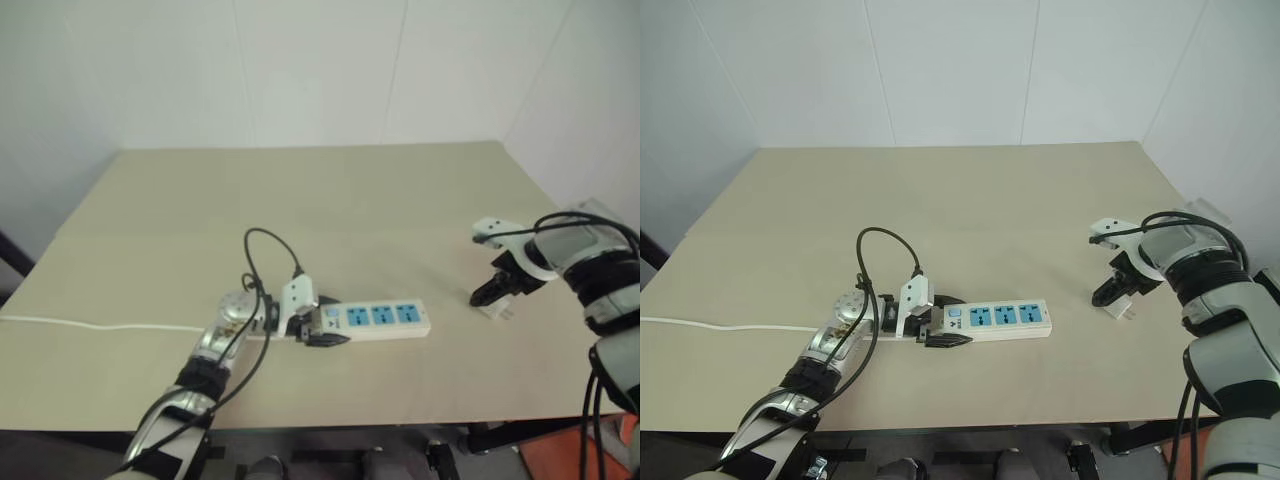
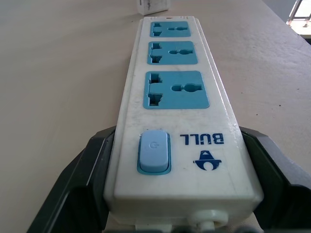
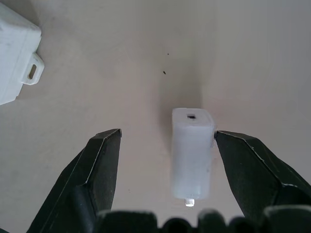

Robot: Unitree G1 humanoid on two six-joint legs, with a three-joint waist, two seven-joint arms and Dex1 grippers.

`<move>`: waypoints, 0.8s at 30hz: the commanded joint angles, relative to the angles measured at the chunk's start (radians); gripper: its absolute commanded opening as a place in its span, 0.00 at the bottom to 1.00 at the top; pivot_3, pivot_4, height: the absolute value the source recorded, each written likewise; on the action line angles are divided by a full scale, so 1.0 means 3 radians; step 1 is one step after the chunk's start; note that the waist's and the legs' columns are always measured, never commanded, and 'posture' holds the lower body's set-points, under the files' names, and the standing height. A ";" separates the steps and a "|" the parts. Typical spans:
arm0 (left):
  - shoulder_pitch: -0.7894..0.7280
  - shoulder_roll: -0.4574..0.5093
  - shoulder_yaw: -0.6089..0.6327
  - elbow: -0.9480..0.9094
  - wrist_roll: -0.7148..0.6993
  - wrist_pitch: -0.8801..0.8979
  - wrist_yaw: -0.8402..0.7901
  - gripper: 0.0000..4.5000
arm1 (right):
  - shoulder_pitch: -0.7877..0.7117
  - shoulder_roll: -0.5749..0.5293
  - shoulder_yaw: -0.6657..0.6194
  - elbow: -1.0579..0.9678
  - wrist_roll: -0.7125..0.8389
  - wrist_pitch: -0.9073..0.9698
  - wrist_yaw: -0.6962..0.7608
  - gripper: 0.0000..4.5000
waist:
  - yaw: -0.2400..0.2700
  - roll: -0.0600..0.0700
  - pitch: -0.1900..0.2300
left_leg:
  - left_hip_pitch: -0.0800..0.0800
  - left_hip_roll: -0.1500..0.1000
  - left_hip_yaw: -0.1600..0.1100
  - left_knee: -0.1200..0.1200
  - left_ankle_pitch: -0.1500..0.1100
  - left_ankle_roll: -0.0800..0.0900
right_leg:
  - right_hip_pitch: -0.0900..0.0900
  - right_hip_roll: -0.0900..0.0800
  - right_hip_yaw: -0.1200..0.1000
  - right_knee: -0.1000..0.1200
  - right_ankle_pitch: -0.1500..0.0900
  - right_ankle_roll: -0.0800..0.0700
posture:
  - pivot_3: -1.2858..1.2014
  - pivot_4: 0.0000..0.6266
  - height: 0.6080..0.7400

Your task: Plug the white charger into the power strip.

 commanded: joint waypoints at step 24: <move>0.0163 0.0264 -0.0157 -0.0150 0.0000 0.0173 0.0046 0.73 | 0.0122 0.0343 -0.0365 0.0586 -0.0310 -0.0613 -0.0276 0.25 | -0.0049 0.0000 -0.0003 | 0.0006 0.0000 0.0000 0.0000 0.0000 0.0000 | 0.0006 0.0001 0.0001 0.0002 0.0001 -0.0002 | 0.52 0.24 1.00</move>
